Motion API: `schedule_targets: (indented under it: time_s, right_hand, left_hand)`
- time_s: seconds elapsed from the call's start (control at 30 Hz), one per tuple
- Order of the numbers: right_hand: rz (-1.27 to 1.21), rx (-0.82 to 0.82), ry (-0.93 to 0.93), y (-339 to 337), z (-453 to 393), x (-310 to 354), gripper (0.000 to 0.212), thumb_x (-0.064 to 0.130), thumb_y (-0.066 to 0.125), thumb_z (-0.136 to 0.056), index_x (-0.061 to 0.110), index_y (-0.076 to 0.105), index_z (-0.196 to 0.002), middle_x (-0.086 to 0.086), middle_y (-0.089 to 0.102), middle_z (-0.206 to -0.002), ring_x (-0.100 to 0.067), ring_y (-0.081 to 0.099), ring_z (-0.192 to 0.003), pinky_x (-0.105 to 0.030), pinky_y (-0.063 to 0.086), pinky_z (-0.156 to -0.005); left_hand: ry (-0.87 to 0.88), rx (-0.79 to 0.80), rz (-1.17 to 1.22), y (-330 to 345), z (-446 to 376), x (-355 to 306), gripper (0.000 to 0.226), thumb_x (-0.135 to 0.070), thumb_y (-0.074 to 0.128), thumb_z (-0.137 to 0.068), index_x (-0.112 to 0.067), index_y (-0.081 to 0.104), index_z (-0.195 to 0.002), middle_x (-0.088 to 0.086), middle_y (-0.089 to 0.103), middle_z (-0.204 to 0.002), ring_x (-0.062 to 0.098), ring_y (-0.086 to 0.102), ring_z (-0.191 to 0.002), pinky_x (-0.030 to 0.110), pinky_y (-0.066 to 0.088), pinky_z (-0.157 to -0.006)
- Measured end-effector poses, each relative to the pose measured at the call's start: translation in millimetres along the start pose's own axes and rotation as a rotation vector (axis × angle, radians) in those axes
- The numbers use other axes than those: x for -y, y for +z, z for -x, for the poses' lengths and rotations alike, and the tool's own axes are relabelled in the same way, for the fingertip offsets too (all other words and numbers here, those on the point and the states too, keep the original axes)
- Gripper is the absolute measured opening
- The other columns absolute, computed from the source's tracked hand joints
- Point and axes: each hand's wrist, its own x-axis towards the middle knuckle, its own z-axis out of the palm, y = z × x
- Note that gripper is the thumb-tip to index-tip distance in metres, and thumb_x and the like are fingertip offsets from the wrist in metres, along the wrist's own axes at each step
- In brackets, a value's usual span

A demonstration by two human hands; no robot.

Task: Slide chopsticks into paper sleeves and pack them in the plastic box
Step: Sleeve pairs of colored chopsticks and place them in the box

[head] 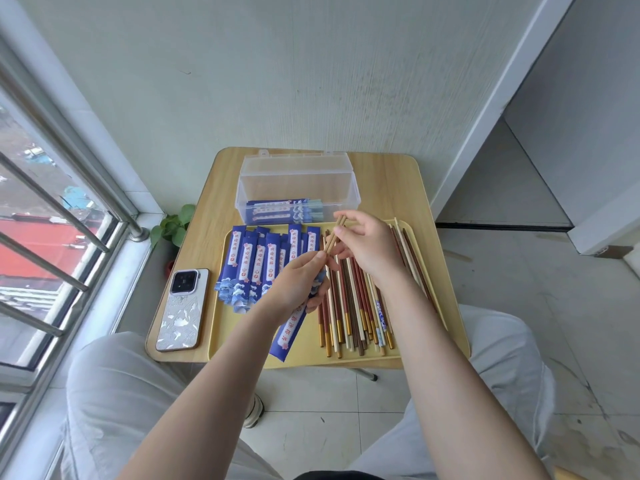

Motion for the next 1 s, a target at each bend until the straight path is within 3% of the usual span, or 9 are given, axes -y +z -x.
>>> schedule_targets:
  time_s: [0.17,0.33,0.4,0.47,0.57,0.67,0.8,0.9,1.0]
  right_hand:
    - [-0.238,-0.047,0.094,-11.9,-24.4,22.9,0.011,0.007,0.061,-0.098,0.012,0.07,-0.102,-0.012,0.074,-0.093,-0.021,0.072,-0.064,-0.024,0.057,-0.057]
    - [-0.442,-0.118,0.198,-14.9,-55.6,37.6,0.006,0.002,0.062,-0.096,0.0,0.065,-0.101,-0.018,0.071,-0.088,-0.023,0.073,-0.066,-0.029,0.061,-0.064]
    - [-0.556,-0.151,0.233,-15.4,-68.8,37.6,0.009,0.0,0.061,-0.097,-0.005,0.062,-0.104,-0.022,0.07,-0.092,-0.027,0.073,-0.071,-0.032,0.062,-0.068]
    - [-0.645,-0.217,0.253,-14.7,-80.5,34.7,0.004,-0.001,0.059,-0.098,-0.003,0.061,-0.1,-0.023,0.071,-0.09,-0.028,0.073,-0.073,-0.033,0.062,-0.069]
    - [-0.66,-0.378,0.277,-16.3,-98.7,24.0,0.007,0.0,0.058,-0.098,-0.001,0.061,-0.104,-0.017,0.07,-0.086,-0.025,0.074,-0.073,-0.031,0.062,-0.07]
    - [-0.569,-0.443,0.295,-14.1,-115.7,11.5,0.011,0.0,0.057,-0.099,-0.002,0.061,-0.109,-0.018,0.071,-0.089,-0.024,0.075,-0.073,-0.029,0.062,-0.07]
    - [-0.362,-0.329,0.312,9.5,-135.6,3.5,0.013,0.001,0.056,-0.099,-0.003,0.062,-0.11,-0.018,0.072,-0.093,-0.02,0.076,-0.073,-0.027,0.062,-0.067]
    - [-0.065,-0.319,0.222,20.9,-149.3,-1.4,0.009,0.007,0.059,-0.099,0.002,0.067,-0.098,-0.012,0.074,-0.089,-0.02,0.075,-0.073,-0.035,0.063,-0.074]
    - [0.391,-0.292,0.102,17.2,-156.3,-4.0,0.017,0.016,0.063,-0.097,0.004,0.076,-0.095,-0.008,0.075,-0.096,-0.022,0.071,-0.089,-0.028,0.054,-0.077]
  left_hand:
    - [-0.011,-0.054,-0.177,-16.4,-17.2,-36.3,0.039,-0.036,0.036,-0.109,-0.008,0.061,-0.097,-0.005,0.044,-0.053,0.016,0.038,-0.043,0.026,0.033,-0.041]
    - [0.064,-0.164,-0.704,-38.0,-60.2,-78.4,0.04,-0.044,0.041,-0.105,-0.015,0.062,-0.089,-0.003,0.048,-0.061,0.014,0.045,-0.05,0.027,0.04,-0.051]
    - [0.12,-0.221,-0.945,-43.7,-81.1,-91.8,0.044,-0.055,0.041,-0.102,-0.016,0.062,-0.099,-0.002,0.059,-0.074,0.016,0.055,-0.065,0.031,0.044,-0.063]
    - [0.228,-0.348,-1.128,-49.9,-100.7,-96.8,0.05,-0.059,0.039,-0.1,-0.017,0.06,-0.118,0.003,0.068,-0.101,0.022,0.063,-0.093,0.039,0.045,-0.09]
    - [0.376,-0.58,-1.123,-64.9,-117.8,-92.8,0.046,-0.043,0.038,-0.105,-0.014,0.052,-0.138,0.007,0.056,-0.138,0.025,0.048,-0.132,0.041,0.02,-0.12]
    - [0.251,-0.562,-1.049,-80.8,-123.2,-71.8,0.046,-0.033,0.036,-0.107,-0.012,0.045,-0.146,0.008,0.045,-0.151,0.025,0.038,-0.142,0.04,0.019,-0.122]
    - [0.121,-0.394,-1.109,-88.3,-129.5,-36.1,0.052,-0.036,0.033,-0.108,-0.013,0.032,-0.154,0.006,0.028,-0.162,0.023,0.018,-0.152,0.04,0.014,-0.123]
    - [0.072,-0.356,-1.144,-89.9,-135.6,-25.9,0.05,-0.035,0.031,-0.106,-0.014,0.034,-0.152,0.005,0.034,-0.158,0.023,0.025,-0.147,0.043,0.024,-0.119]
    - [0.037,-0.371,-1.177,-92.7,-138.2,-22.5,0.048,-0.037,0.03,-0.105,-0.018,0.037,-0.149,0.006,0.039,-0.152,0.025,0.034,-0.141,0.044,0.032,-0.113]
